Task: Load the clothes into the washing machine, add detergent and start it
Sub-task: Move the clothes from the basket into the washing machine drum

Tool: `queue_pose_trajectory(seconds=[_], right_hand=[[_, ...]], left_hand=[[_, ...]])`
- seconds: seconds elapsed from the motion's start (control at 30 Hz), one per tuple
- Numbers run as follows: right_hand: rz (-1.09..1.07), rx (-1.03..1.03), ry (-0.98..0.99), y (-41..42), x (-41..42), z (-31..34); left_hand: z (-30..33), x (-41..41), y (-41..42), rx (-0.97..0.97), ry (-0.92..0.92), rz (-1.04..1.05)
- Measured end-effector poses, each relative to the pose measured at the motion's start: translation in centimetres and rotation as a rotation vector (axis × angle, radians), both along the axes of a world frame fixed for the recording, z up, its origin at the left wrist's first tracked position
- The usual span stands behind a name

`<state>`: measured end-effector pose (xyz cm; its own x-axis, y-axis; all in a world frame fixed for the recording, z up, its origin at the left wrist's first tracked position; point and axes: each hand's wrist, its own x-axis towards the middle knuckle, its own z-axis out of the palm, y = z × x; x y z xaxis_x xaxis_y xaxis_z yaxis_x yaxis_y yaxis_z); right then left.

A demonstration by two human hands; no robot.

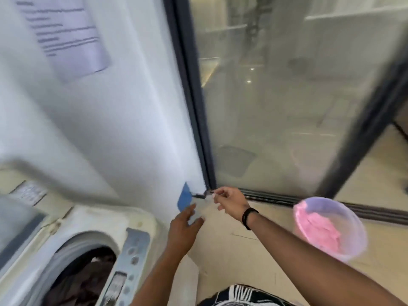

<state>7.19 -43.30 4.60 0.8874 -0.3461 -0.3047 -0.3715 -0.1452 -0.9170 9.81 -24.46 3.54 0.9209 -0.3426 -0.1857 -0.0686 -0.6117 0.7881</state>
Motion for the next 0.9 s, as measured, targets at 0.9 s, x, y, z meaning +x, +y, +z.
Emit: queue_pose_trajectory(seconds=[0.9], right_hand=[[-0.998, 0.403, 0.295, -33.6, -26.2, -17.3]], left_hand=[[-10.7, -11.3, -45.4, 0.511, 0.146, -0.998]])
